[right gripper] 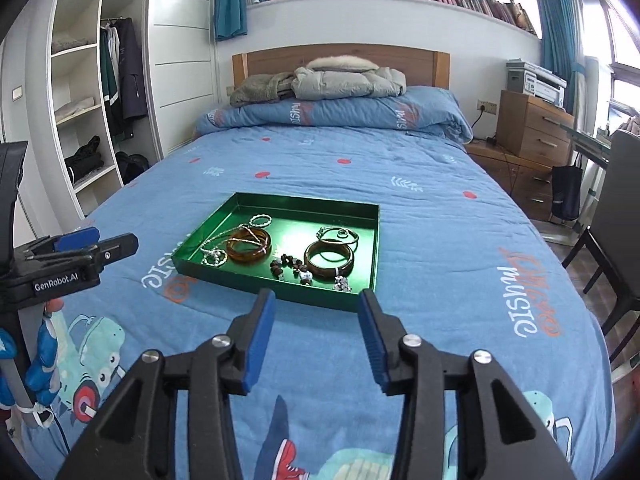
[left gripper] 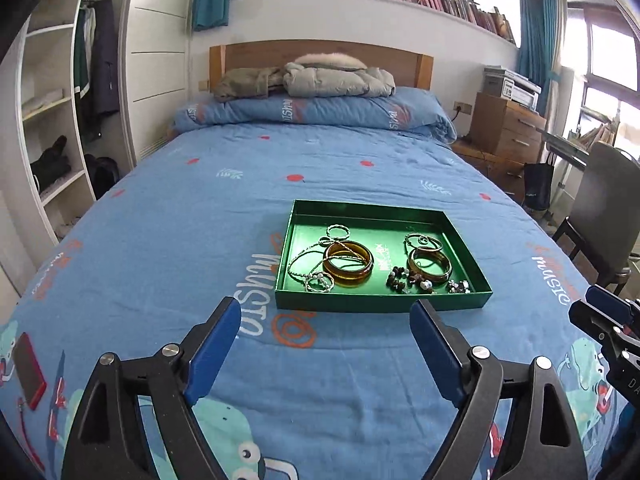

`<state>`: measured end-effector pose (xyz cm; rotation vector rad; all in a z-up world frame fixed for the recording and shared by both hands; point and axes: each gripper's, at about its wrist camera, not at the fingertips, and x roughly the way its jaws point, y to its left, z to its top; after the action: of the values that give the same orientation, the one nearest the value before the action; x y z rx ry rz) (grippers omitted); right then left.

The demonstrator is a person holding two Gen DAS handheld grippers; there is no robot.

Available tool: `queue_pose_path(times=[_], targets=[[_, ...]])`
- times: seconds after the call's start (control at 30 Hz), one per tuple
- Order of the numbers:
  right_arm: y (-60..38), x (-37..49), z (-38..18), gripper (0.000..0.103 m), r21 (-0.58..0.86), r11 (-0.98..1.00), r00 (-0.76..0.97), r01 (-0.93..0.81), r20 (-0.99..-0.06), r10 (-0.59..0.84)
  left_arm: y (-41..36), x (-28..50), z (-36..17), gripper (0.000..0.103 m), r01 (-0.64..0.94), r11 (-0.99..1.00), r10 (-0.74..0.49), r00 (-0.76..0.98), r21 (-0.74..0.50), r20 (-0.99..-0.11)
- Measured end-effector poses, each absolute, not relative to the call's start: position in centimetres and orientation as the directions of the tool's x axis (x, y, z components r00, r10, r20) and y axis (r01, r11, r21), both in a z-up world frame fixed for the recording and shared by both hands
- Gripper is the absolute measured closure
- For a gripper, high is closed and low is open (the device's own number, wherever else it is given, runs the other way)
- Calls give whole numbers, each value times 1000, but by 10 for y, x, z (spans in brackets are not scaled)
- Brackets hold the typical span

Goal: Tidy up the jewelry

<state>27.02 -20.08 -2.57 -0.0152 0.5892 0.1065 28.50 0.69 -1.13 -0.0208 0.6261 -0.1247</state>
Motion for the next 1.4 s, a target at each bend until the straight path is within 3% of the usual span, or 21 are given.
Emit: queue_pose_path(times=[0.37, 0.87, 1.4], targets=[[-179, 150, 20, 52, -23, 998, 892, -50, -451, 34, 3, 166, 28, 1, 95, 995, -78, 885, 15, -459], [-199, 56, 40, 34, -2, 999, 926, 34, -376, -32, -13, 71, 46, 0, 61, 997, -36, 926, 56, -376], [-198, 15, 40, 33, -15, 997, 935, 73, -346, -73, 5, 36, 42, 0, 13, 999, 5, 925, 46, -379]])
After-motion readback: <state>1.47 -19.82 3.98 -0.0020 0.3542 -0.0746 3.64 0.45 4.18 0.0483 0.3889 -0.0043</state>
